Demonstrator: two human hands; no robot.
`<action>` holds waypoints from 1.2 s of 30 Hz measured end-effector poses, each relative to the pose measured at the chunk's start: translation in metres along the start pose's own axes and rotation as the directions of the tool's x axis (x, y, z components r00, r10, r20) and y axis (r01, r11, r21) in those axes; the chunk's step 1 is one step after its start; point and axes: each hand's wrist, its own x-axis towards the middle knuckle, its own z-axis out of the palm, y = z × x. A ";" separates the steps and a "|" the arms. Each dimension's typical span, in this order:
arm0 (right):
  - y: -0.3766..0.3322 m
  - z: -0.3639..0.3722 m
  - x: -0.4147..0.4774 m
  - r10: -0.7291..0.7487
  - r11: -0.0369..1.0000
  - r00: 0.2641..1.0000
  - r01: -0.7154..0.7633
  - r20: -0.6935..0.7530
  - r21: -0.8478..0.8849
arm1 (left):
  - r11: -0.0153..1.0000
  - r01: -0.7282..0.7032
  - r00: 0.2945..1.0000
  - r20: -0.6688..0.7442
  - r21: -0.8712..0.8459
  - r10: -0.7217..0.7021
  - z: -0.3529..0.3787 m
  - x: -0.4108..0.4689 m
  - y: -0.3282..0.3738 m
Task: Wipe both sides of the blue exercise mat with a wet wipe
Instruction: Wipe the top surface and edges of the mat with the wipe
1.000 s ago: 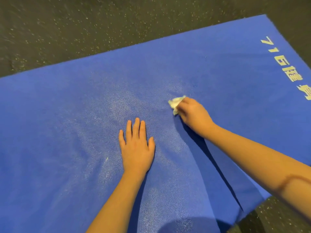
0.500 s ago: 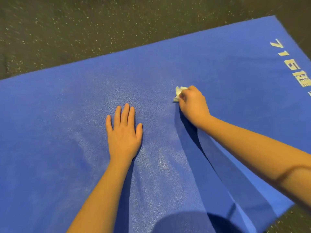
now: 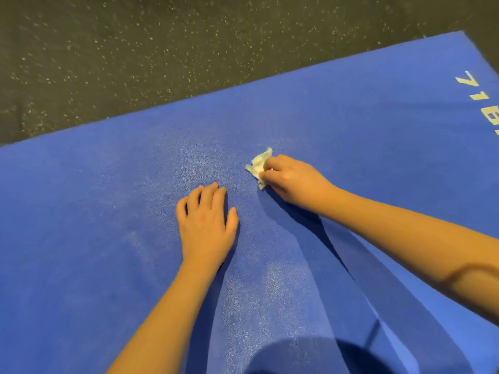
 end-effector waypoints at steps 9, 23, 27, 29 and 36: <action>0.023 -0.005 0.040 0.292 0.956 0.949 -0.292 -0.116 0.020 | 0.999 0.040 0.999 -0.020 -0.016 -0.040 0.005 0.019 -0.010; 0.039 -0.026 0.088 0.069 0.989 0.993 -0.055 0.100 -0.135 | 0.996 0.073 0.997 0.036 0.059 -0.075 0.004 0.021 -0.009; 0.065 -0.044 0.117 0.571 0.800 0.819 -0.571 -0.059 -0.185 | 0.996 0.075 0.996 0.042 0.054 -0.078 0.004 0.021 -0.009; 0.062 -0.041 0.133 0.548 0.824 0.836 -0.545 -0.025 -0.156 | 0.996 0.071 0.996 0.039 0.060 -0.074 0.004 0.021 -0.009; 0.071 -0.031 0.145 0.359 0.912 0.933 -0.348 0.008 -0.218 | 0.996 0.076 0.996 0.034 0.052 -0.078 0.003 0.021 -0.009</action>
